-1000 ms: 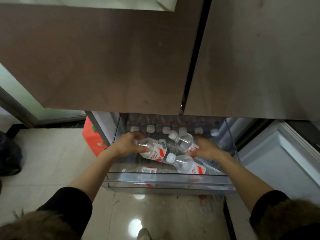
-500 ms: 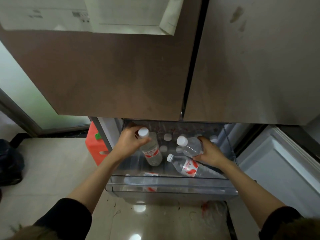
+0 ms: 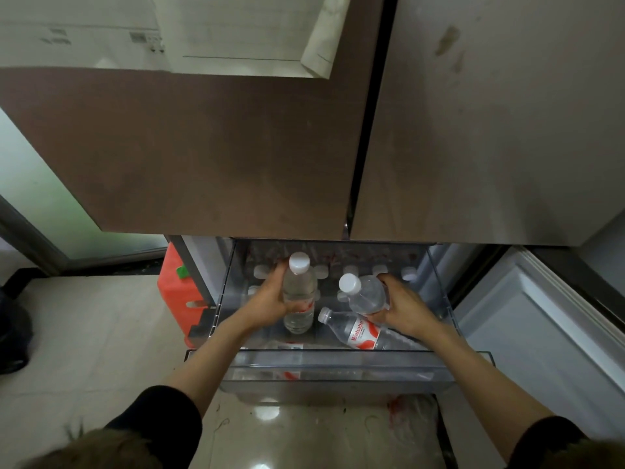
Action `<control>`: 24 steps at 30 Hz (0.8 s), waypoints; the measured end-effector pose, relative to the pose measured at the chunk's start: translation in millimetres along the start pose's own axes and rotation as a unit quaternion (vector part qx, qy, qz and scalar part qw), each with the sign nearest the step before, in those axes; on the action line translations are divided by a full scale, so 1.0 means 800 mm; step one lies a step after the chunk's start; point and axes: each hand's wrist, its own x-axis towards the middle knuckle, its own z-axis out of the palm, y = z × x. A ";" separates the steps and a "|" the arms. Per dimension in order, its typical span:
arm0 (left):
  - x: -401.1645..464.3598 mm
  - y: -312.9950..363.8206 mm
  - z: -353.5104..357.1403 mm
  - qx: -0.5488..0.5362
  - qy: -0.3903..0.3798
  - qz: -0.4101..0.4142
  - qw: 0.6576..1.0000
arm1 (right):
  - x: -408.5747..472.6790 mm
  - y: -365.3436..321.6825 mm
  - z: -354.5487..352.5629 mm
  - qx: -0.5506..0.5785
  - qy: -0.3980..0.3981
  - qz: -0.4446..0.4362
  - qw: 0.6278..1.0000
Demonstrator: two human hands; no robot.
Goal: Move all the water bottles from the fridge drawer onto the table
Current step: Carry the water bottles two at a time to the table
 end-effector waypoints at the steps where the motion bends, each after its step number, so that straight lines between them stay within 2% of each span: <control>1: 0.000 -0.001 0.001 0.002 0.008 -0.002 1.000 | -0.001 -0.002 0.000 0.001 0.002 -0.001 1.000; 7: -0.010 0.000 0.006 0.091 0.101 0.041 0.990 | -0.017 -0.020 0.002 -0.004 0.032 -0.022 0.999; 14: -0.049 0.003 -0.007 0.150 0.106 0.091 0.979 | -0.053 -0.061 -0.009 0.040 0.113 -0.055 0.991; 18: -0.088 0.028 -0.028 0.146 0.138 0.133 0.971 | -0.078 -0.098 -0.021 0.099 0.116 -0.102 0.983; 24: -0.162 0.075 -0.059 0.094 0.283 0.185 0.936 | -0.120 -0.164 -0.044 0.238 0.114 -0.185 0.947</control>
